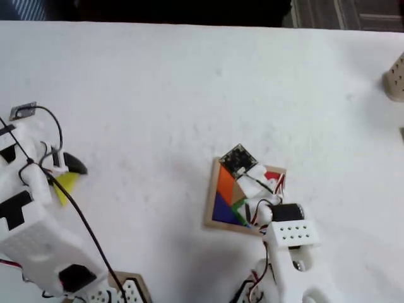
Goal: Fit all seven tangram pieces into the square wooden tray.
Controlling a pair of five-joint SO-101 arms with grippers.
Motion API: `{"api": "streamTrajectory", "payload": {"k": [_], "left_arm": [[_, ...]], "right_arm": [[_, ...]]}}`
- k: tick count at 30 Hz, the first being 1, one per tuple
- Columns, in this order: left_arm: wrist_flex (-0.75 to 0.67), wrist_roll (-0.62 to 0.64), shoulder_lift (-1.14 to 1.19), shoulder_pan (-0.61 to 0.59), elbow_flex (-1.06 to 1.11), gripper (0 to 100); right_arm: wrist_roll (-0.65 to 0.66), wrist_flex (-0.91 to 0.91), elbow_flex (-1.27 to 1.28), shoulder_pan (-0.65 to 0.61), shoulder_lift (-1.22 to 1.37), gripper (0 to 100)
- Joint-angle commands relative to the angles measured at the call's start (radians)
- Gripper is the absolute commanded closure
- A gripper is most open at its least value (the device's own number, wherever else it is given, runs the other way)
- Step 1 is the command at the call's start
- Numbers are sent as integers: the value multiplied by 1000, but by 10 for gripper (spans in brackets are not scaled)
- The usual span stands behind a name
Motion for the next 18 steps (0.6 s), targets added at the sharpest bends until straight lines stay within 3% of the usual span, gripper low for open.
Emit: {"api": "streamTrajectory", "payload": {"k": [1,6,11,18], "left_arm": [[54,-5,-87,-15,-2,664],[115,0,-202,-8,-2,621],[201,100,-226,31,-2,534],[100,167,-117,47,-11,567]], "right_arm": [[9,-8,-5,-18,-25,954],[9,-8,-5,-18,-25,954],[11,-8,-3,-18,-25,954],[11,-7,-3,-16,-25,954]]}}
